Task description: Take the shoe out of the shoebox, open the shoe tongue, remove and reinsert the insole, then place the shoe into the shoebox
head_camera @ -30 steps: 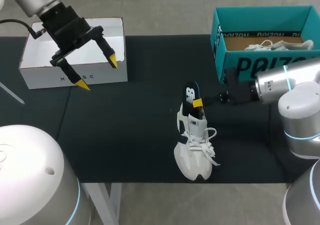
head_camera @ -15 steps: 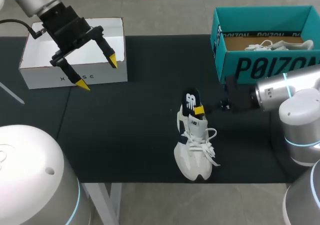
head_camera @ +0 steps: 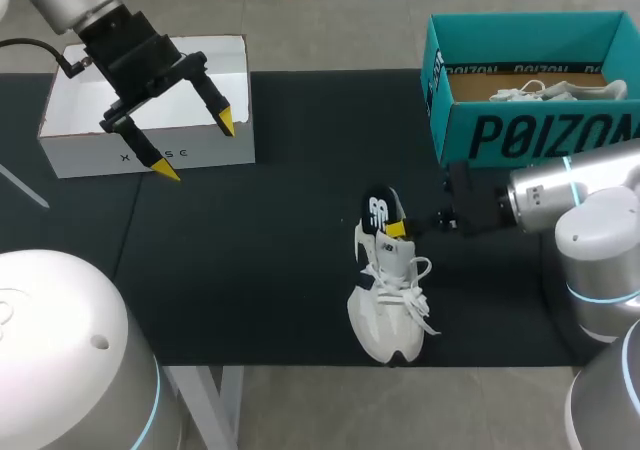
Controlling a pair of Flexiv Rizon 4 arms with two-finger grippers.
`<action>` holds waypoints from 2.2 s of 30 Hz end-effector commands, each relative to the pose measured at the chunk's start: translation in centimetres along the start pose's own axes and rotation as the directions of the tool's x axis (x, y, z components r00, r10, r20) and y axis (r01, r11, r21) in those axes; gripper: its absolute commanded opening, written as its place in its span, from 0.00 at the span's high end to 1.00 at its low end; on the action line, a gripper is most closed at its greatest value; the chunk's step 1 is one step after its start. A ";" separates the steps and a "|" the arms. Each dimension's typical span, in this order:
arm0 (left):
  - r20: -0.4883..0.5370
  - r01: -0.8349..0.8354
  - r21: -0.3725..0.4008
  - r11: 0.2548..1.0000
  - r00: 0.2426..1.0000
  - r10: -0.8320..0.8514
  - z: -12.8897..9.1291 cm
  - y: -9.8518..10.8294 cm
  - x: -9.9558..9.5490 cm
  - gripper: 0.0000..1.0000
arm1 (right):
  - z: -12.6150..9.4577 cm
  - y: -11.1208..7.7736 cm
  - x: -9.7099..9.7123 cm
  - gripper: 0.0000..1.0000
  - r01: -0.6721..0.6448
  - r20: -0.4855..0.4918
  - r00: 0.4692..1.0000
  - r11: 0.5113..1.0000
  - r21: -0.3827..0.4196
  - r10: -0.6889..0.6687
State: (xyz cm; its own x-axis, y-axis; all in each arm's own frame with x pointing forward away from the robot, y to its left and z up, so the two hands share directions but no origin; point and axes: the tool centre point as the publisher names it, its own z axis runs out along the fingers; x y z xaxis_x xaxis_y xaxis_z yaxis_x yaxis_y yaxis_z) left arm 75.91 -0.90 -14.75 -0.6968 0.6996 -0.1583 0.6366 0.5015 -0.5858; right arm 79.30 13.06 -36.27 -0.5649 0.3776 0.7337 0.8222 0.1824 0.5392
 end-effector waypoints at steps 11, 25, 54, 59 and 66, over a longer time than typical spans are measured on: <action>-0.003 0.000 -0.002 1.000 1.000 0.000 0.0 0.0 0.0 0.00 | -0.3 3.2 -0.5 0.65 0.039 0.034 0.999 0.999 -0.016 -0.038; -0.003 0.000 -0.002 1.000 1.000 0.000 0.0 0.0 0.0 0.00 | -0.2 2.0 -0.7 1.00 0.023 0.041 0.999 0.999 -0.032 -0.021; -0.003 0.000 -0.002 1.000 1.000 0.000 0.0 0.0 0.0 0.00 | 0.1 1.7 -0.1 0.00 -0.017 0.030 0.999 0.998 -0.061 0.019; -0.003 0.000 -0.002 1.000 1.000 0.000 0.0 0.0 0.0 0.00 | -0.3 3.3 0.4 0.00 0.017 0.038 0.999 0.997 -0.070 -0.014; -0.003 0.000 -0.002 1.000 1.000 0.000 0.0 0.0 0.0 0.00 | -1.6 5.2 0.6 0.00 0.057 0.090 0.995 0.994 -0.096 -0.048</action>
State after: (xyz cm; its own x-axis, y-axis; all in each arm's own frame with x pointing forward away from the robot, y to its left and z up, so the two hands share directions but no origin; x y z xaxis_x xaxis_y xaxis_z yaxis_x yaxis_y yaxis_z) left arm 75.91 -0.90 -14.75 -0.6968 0.6996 -0.1583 0.6366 0.5015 -0.5858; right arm 83.08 12.89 -32.85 -0.6026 0.4280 0.6736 0.7754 0.1146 0.6209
